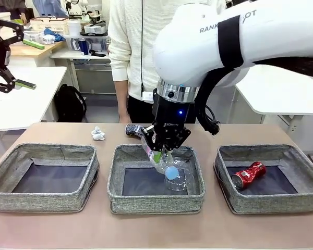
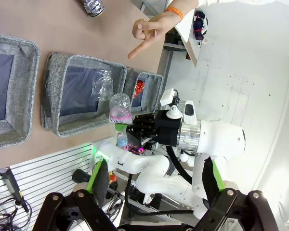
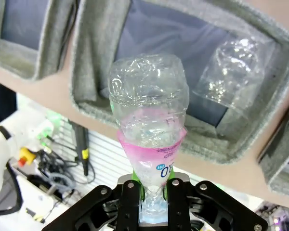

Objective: Sort the waste into the appropriate baskets.
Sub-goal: Place the picked waste into the Fabric basket indicated by the person.

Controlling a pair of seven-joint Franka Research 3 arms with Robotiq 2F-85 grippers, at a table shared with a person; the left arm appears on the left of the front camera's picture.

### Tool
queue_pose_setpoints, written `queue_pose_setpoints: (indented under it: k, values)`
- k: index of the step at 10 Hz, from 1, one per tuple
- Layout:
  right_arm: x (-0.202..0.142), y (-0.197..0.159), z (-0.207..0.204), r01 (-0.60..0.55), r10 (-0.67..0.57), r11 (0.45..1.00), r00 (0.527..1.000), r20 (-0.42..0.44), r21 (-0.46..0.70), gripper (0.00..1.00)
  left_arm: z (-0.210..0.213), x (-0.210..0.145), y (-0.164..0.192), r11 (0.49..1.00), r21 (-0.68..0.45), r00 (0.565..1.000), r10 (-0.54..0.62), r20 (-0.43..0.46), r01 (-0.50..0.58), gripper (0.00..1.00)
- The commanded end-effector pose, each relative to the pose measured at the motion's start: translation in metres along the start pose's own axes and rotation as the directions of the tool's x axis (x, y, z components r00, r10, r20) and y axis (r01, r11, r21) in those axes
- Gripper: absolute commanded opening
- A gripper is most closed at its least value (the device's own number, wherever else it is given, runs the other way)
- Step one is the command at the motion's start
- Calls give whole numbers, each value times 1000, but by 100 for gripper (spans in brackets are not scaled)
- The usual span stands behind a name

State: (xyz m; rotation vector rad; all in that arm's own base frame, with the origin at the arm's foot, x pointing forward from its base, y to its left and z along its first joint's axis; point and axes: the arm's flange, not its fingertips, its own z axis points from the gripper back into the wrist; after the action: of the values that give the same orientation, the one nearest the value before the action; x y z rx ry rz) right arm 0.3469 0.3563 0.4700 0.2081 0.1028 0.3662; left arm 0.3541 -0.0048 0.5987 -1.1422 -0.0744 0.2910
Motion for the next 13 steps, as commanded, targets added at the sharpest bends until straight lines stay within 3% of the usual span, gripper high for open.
queue_pose_setpoints:
  k: [1, 2, 3, 4, 5, 6, 13]
  values:
    - [-2, 1, 0, 46, -46, 999, 997, 61, 14, 19, 2, -1, 0, 1000, 7, 1000, -9, -9, 9, 100]
    - [-2, 1, 1, 41, -42, 999, 996, 77, 21, 75, 2, -1, 0, 1000, 7, 1000, -9, -9, 9, 100]
    - [-3, 0, 1, 39, -40, 999, 996, 76, 21, 76, 2, -1, 0, 1000, 7, 1000, -9, -9, 9, 100]
    - [-3, 0, 1, 42, -44, 999, 996, 78, 22, 100, 2, -1, 0, 1000, 7, 1000, -9, -9, 9, 100]
    - [-3, 0, 1, 39, -41, 999, 996, 80, 27, 77, 2, -1, 0, 1000, 7, 1000, -9, -9, 9, 100]
    - [-3, 0, 1, 35, -37, 999, 996, 78, 27, 100, 2, -1, 0, 1000, 7, 1000, -9, -9, 9, 100]
    - [-2, -6, 7, 70, -75, 995, 994, 74, 75, 100, 2, -1, 0, 1000, 7, 1000, -9, -9, 9, 100]
